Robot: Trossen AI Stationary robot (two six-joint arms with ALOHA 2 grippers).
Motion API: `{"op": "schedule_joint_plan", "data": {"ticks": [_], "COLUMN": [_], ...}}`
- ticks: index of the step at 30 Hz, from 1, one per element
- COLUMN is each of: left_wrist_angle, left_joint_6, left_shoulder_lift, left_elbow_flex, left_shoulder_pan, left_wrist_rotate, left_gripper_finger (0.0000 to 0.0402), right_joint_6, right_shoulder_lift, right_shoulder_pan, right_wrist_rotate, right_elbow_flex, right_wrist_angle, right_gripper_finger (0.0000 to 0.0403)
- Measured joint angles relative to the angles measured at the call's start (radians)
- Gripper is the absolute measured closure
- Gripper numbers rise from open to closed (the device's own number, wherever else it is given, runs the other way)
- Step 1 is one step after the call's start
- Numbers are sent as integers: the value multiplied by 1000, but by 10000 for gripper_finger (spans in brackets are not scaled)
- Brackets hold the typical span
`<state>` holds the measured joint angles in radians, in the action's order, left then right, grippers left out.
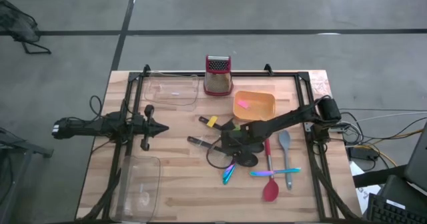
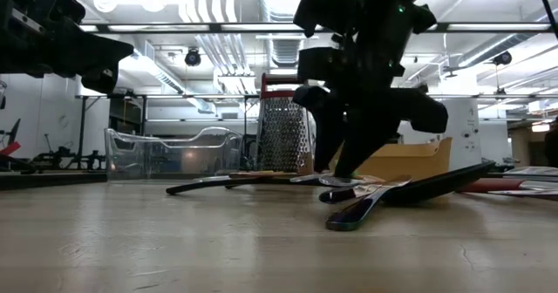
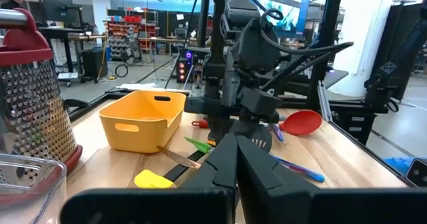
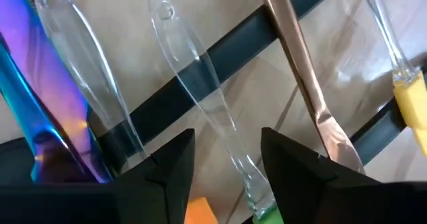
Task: Pick & Place Kitchen Items
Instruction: Put the green spatula into the yellow bin
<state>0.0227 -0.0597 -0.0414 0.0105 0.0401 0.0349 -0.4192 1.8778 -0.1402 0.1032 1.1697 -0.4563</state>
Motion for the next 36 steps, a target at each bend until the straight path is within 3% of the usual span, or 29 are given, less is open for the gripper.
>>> {"op": "schedule_joint_plan", "data": {"ticks": [13,27,36], "left_wrist_angle": [1,2,2], "left_joint_6": [0,0,0], "left_shoulder_lift": [-2,-2,-2], "left_elbow_flex": [0,0,0], "left_shoulder_pan": [0,0,0], "left_wrist_rotate": [0,0,0], "left_gripper_finger": [396,396,396], "right_joint_6": [-23,-29,-26], "right_shoulder_lift": [24,16,16], "right_shoulder_pan": [1,1,1], "right_wrist_rotate": [1,4,9], "right_elbow_flex": [-1,-1,12], "right_wrist_angle": [22,14,-16], "right_gripper_finger": [290,388,385]}}
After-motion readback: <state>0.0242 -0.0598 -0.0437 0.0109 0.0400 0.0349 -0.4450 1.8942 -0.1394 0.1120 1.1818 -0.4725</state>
